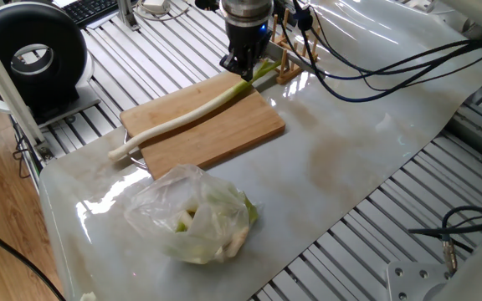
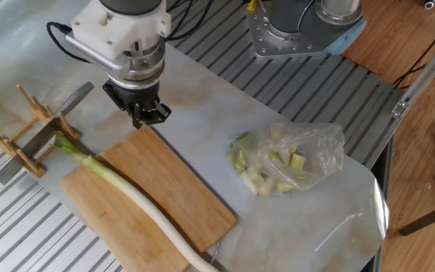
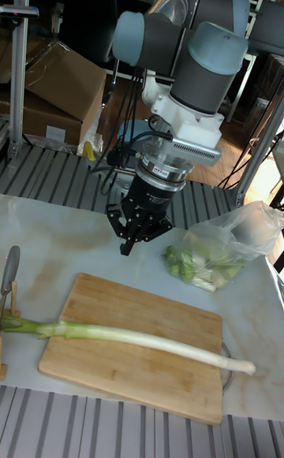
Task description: Chop the scallions
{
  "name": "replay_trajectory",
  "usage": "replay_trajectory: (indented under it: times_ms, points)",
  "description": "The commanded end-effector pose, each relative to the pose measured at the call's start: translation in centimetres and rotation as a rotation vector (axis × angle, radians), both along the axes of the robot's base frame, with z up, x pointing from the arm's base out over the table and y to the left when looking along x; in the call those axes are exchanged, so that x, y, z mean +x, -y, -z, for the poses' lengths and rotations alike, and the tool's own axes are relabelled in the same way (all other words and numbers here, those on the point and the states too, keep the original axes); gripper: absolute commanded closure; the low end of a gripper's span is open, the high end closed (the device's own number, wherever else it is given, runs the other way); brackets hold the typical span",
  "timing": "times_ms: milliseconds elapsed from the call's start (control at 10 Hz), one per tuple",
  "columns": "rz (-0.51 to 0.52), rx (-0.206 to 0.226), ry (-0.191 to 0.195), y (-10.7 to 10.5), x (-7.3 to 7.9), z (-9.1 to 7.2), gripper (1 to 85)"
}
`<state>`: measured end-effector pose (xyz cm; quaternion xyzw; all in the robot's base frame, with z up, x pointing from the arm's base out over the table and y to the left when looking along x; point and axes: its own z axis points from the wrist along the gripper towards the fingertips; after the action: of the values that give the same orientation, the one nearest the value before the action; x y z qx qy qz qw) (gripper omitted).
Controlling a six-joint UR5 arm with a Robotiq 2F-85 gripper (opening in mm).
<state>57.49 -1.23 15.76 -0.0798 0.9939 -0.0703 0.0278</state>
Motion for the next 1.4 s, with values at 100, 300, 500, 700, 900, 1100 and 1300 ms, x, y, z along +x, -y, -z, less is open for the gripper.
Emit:
replay_trajectory:
  times_ms: [100, 300, 500, 700, 900, 1100, 1300]
  points:
    - [-0.013, -0.027, -0.068, 0.3, -1.6, -0.6, 84.3]
    - [-0.017, -0.007, -0.065, -0.4, -1.6, -1.2, 84.3]
    - [-0.018, 0.016, -0.045, -1.4, -1.0, -1.3, 84.3]
    - [-0.018, 0.008, -0.056, -1.4, -1.2, -1.4, 84.3]
    - [-0.015, -0.001, -0.063, -1.4, -1.4, -1.6, 84.3]
    - [-0.014, 0.023, -0.074, -2.1, -1.6, -1.6, 84.3]
    - [-0.009, 0.039, -0.133, -2.5, -3.2, -1.6, 84.3]
